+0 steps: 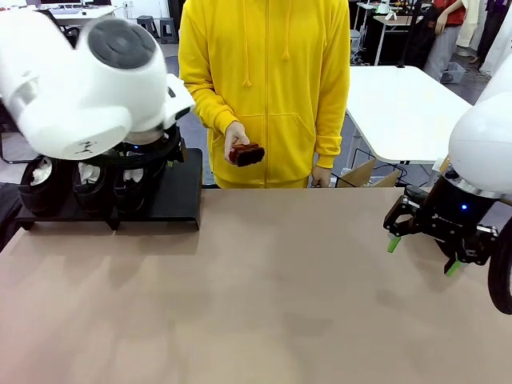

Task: Organize the shoes by placing them on the stand.
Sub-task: Pick up one Shoe and place it in the middle of the table.

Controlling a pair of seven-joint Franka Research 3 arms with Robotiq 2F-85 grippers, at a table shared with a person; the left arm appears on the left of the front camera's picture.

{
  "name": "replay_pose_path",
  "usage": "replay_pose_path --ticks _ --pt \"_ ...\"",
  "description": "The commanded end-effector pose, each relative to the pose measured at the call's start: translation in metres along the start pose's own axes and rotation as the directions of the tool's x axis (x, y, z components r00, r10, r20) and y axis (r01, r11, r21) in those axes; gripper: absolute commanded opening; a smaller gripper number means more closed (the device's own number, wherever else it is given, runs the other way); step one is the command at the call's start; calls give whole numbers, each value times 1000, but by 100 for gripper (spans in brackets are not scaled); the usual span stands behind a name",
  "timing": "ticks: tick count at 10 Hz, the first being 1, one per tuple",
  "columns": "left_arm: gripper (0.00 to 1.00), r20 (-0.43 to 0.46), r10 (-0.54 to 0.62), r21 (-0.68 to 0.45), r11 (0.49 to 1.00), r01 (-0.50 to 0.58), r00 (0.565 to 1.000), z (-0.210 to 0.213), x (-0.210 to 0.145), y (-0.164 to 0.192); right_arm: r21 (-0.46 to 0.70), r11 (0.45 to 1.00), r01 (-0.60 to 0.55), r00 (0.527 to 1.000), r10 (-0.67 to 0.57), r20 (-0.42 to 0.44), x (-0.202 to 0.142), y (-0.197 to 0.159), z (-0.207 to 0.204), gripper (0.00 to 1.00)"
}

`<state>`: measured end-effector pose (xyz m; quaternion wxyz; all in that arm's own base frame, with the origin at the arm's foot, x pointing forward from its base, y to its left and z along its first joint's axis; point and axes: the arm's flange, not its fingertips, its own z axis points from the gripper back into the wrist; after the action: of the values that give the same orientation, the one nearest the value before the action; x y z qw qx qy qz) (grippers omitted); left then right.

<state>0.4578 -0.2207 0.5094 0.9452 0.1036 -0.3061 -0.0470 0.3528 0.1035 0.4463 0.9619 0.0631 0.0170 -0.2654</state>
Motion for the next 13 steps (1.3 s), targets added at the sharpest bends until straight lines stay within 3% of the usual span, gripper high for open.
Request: replay_pose_path --ticks 1,3,6,7,8,10,13 --pt "100 -167 -94 -147 987 69 981 24 -16 23 17 1000 -18 1000 18 6 1 1 2 100" --pt "100 -216 -273 -238 946 221 937 39 -24 19 17 1000 -18 1000 18 6 1 1 2 100" --pt "100 -272 -207 -252 958 138 940 29 -23 15 17 1000 -18 1000 18 6 1 1 2 100" --pt "100 -225 -254 -273 943 189 941 38 -33 7 0 1000 0 1000 0 0 0 0 0 100" --pt "100 -225 -254 -273 943 189 941 38 -33 7 -120 991 -57 998 61 29 9 17 -9 100" --pt "100 -225 -254 -273 943 189 941 38 -33 7 -237 966 -102 982 136 130 47 39 0 100" --pt "100 -225 -254 -273 943 189 941 38 -33 7 -299 939 -171 961 226 159 118 43 15 100"
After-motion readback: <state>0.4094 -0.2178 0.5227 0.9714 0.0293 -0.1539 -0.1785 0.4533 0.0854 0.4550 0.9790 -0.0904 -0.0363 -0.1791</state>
